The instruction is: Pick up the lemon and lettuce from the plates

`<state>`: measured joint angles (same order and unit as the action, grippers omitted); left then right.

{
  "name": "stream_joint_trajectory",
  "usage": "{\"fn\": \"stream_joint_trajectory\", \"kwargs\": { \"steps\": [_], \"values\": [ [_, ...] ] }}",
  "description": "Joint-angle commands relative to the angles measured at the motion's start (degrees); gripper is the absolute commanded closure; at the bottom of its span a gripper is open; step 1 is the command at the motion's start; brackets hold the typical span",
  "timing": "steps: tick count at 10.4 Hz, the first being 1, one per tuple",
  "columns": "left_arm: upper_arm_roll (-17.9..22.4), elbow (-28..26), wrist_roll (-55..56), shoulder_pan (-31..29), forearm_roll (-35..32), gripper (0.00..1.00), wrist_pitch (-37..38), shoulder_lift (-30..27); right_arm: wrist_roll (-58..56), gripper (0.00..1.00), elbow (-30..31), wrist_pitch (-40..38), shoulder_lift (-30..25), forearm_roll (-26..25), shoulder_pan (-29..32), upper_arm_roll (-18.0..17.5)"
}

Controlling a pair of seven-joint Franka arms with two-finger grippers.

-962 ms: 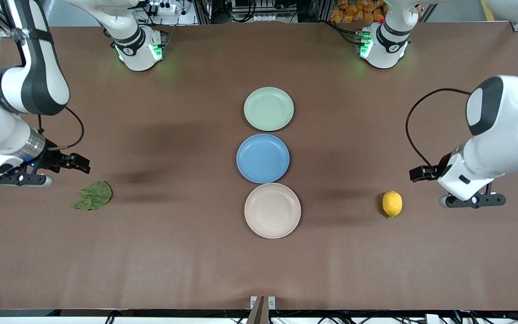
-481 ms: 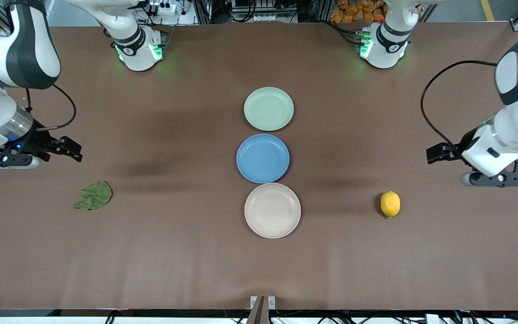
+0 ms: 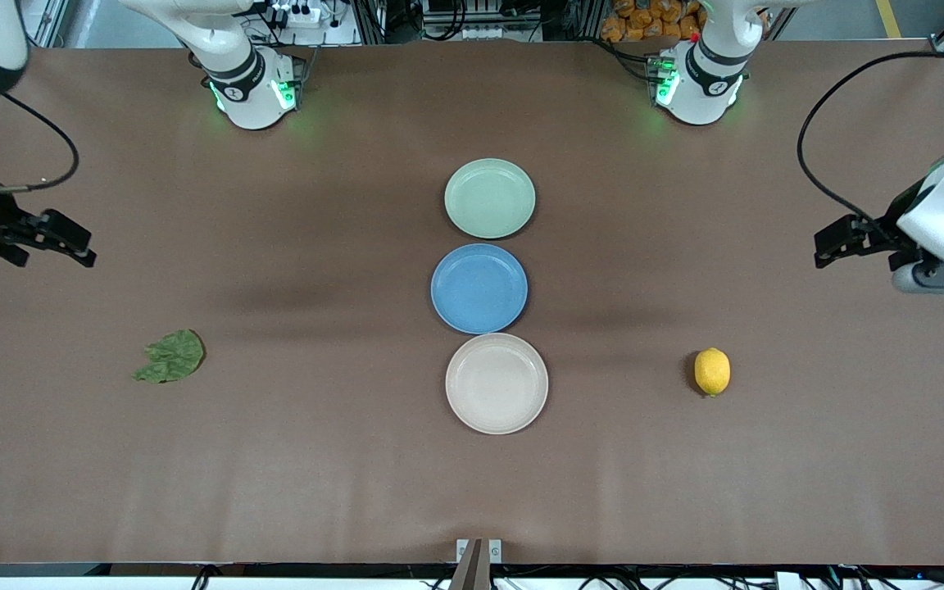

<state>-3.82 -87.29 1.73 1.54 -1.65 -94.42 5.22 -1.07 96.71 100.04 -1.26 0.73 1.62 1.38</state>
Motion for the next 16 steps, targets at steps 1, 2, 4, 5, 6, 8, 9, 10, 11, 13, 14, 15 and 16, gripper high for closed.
{"fn": "stream_joint_trajectory", "kwargs": {
  "steps": [1, 2, 4, 5, 6, 8, 9, 10, 11, 13, 14, 15, 16],
  "values": [
    [-0.04, -0.95, -0.85, 0.30, 1.30, 0.00, 0.98, -3.19, -0.16, 0.00, -6.60, -7.47, 0.47, 0.23, -0.92, 0.64],
    [-0.04, -0.43, -0.76, 0.30, 1.21, 0.00, 2.29, -3.99, -0.16, 0.00, -6.79, -8.71, 0.47, 0.23, -0.83, 0.73],
    [-0.04, 0.81, -0.93, 0.13, 1.04, 0.00, 4.85, -4.17, 0.27, 0.00, -8.45, -10.82, 0.47, 0.41, -0.83, 0.73],
    [-0.48, 0.81, -0.93, -0.39, 1.12, 0.00, 5.29, -4.43, 0.28, 0.00, -9.33, -11.27, 0.47, 0.41, -0.92, 0.73],
    [-1.70, 0.81, -1.20, -1.79, 1.21, 0.00, 6.08, -4.52, 0.28, 0.00, -9.52, -11.18, 0.47, 0.41, -0.83, 0.81],
    [-1.98, 0.81, -1.29, -2.25, 1.30, 0.00, 7.23, -4.61, 0.28, 0.00, -9.96, -11.18, 0.47, 0.41, -0.92, 0.81],
    [-1.98, 0.81, -1.20, -2.16, 1.30, 0.00, 7.32, -4.61, 0.28, 0.00, -10.05, -11.27, 0.47, 0.41, -0.92, 0.81],
    [-1.89, 0.90, -1.20, -1.98, 1.21, 0.00, 7.49, -4.61, 0.28, 0.00, -10.05, -11.27, 0.47, 0.41, -0.92, 0.73],
    [-1.63, 1.07, -1.20, -1.72, 1.21, 0.00, 7.58, -4.61, 0.28, 0.00, -10.05, -11.27, 0.47, 0.41, -0.92, 0.73],
    [-1.89, 1.07, -1.37, -2.33, 1.30, 0.00, 7.58, -4.35, 0.28, 0.00, -10.05, -11.27, 0.47, 0.41, -1.27, 0.73],
    [-1.89, 1.07, -1.37, -2.42, 1.30, 0.00, 7.49, -4.26, 0.28, 0.00, -10.13, -11.27, 0.47, 0.32, -1.27, 0.73],
    [-1.89, 1.07, -1.37, -2.42, 1.30, 0.00, 7.49, -4.26, 0.19, 0.00, -10.13, -11.45, 0.55, 0.32, -1.27, 0.73],
    [-1.89, 1.07, -1.37, -2.51, 1.30, 0.00, 7.49, -4.17, 0.19, 0.00, -10.13, -11.45, 0.55, 0.32, -1.27, 0.73]
  ]
}}
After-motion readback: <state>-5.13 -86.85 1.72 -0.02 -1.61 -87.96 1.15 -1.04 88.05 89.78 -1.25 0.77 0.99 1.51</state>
